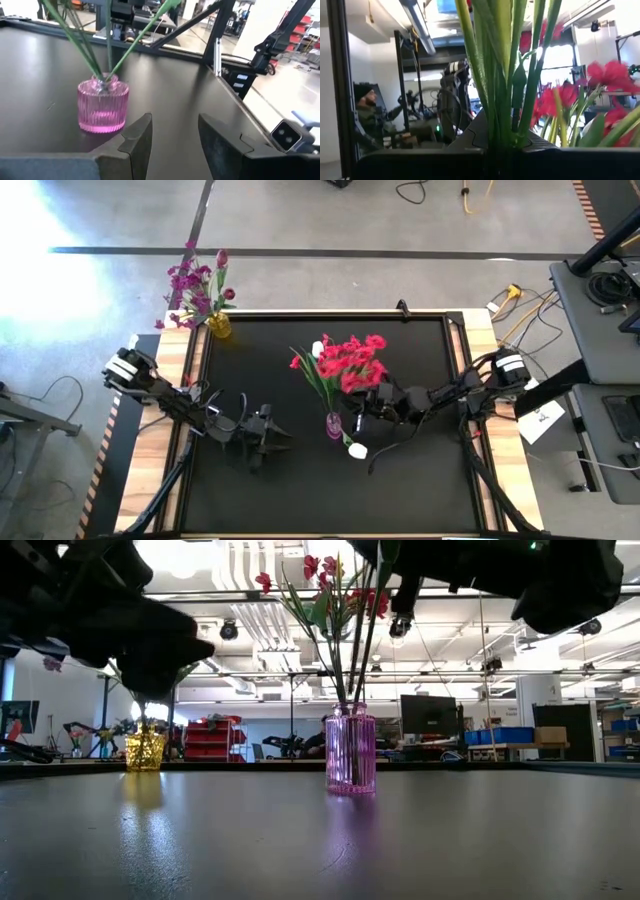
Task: Sort flowers into vase by color
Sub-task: Put the red flower into the violet vase
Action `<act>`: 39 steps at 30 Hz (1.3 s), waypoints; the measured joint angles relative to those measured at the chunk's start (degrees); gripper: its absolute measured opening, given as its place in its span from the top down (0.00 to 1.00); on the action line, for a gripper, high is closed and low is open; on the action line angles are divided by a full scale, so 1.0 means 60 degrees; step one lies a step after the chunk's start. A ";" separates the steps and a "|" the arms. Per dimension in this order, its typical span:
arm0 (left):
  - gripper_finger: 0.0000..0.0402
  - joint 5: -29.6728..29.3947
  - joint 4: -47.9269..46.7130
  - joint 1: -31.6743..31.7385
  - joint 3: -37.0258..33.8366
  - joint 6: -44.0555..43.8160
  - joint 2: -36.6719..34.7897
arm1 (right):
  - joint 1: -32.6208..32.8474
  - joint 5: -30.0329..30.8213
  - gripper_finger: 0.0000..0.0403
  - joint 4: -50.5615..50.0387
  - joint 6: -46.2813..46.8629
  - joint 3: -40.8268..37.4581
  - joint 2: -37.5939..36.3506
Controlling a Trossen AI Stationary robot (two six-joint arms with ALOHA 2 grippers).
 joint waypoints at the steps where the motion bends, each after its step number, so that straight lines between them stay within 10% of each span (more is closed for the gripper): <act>1: 0.64 0.0006 0.0008 0.0000 0.0036 -0.0006 -0.0007 | 0.0004 0.0003 0.98 -0.0034 -0.0004 0.0060 0.0117; 18: 0.64 0.0078 -0.0463 -0.0011 0.0055 0.0067 -0.0992 | 0.0004 0.0015 0.97 -0.1569 -0.0233 0.0198 0.0615; 39: 0.64 -0.0033 -0.9607 -0.0011 0.1180 -0.1159 -0.6504 | 0.0116 0.0027 0.57 -0.6239 0.0255 0.1160 -0.0037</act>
